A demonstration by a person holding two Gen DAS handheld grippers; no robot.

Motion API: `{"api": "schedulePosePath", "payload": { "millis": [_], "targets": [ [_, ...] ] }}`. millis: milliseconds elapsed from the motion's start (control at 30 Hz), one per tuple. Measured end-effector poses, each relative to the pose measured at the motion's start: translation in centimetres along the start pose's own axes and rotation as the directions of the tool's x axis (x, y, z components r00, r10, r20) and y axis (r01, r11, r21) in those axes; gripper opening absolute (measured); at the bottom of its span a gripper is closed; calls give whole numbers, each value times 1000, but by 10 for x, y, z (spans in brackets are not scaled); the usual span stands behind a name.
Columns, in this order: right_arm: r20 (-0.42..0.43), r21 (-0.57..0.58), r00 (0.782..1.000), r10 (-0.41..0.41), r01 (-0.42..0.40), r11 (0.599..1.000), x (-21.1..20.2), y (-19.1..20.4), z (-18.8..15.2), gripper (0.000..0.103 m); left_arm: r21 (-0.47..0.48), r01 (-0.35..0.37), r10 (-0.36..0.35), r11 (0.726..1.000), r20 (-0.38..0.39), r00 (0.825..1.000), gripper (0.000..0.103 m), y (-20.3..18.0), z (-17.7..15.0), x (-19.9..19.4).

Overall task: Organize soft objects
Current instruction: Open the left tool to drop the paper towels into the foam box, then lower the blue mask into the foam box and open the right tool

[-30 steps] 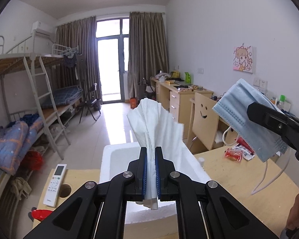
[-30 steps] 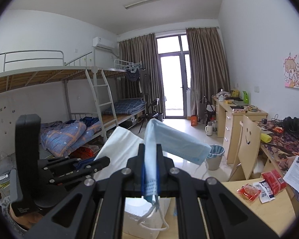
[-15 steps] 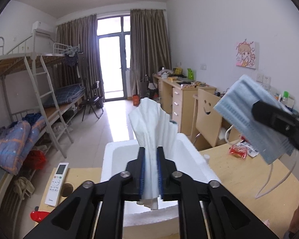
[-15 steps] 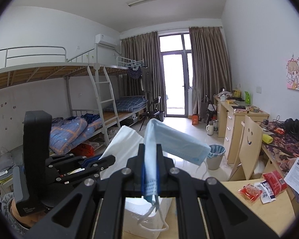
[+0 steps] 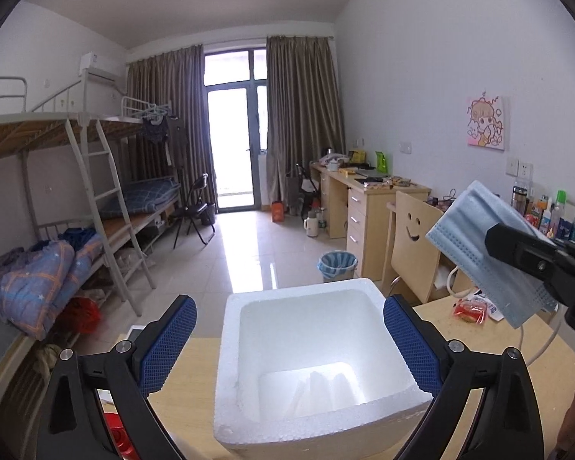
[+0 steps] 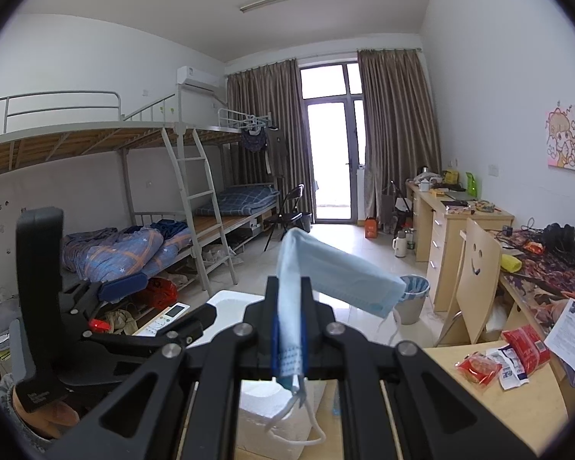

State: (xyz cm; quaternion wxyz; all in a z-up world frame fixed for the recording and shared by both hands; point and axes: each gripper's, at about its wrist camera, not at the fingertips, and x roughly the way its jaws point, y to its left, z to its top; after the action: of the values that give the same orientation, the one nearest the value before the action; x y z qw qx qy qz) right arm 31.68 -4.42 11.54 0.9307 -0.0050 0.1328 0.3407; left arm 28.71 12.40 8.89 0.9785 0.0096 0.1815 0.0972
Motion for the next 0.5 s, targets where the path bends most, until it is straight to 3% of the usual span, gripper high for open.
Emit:
{"api": "schedulePosePath", "payload": {
  "millis": [500],
  "targets": [
    [-25, -39, 1000, 2, -3, 999, 14, 11, 2, 11, -19, -55, 55, 998, 23, 998, 99, 18, 8, -22]
  ]
}}
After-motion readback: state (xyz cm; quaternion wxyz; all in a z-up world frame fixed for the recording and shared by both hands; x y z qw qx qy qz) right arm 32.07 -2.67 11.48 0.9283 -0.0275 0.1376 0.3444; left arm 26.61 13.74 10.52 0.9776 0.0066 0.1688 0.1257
